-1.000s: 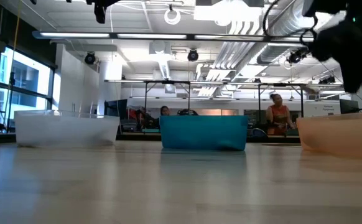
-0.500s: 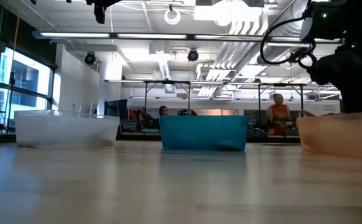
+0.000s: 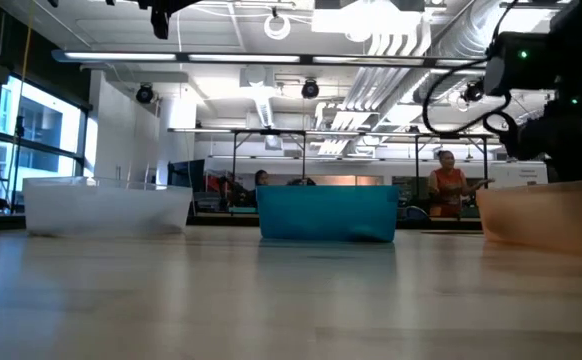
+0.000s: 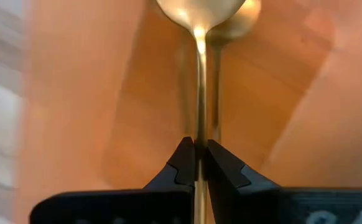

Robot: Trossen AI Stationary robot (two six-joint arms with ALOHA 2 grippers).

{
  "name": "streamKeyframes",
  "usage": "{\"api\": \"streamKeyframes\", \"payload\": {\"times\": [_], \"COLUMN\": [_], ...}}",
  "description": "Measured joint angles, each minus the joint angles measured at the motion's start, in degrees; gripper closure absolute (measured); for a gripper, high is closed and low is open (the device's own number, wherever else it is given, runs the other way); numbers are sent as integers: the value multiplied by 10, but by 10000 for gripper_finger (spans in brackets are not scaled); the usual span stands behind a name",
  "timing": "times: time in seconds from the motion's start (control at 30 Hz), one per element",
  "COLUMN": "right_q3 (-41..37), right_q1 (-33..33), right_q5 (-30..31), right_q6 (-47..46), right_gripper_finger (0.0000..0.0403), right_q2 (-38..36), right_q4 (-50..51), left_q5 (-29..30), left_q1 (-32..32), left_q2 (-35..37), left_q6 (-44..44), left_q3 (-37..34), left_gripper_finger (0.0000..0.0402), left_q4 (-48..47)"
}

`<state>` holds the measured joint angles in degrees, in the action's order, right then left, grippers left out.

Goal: Sort silverware by color (type)
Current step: Put the gold spoon into the orange bin

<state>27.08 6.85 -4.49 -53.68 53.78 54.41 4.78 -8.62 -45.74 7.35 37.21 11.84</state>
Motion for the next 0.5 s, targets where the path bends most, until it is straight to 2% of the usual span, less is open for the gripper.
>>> {"api": "streamKeyframes", "payload": {"times": [0.3, 0.5], "right_q3": [-51, -52], "right_q1": [0, 0], "right_q5": [4, 3], "right_q6": [-44, -45], "right_gripper_finger": [397, 361], "right_q2": [-2, -2], "right_q4": [-42, -43], "left_q5": [0, 0], "left_q1": [0, 0], "left_q2": [0, 0], "left_q6": [0, 14], "left_q3": [0, 0], "left_gripper_finger": [401, 401], "left_q4": [0, 0]}}
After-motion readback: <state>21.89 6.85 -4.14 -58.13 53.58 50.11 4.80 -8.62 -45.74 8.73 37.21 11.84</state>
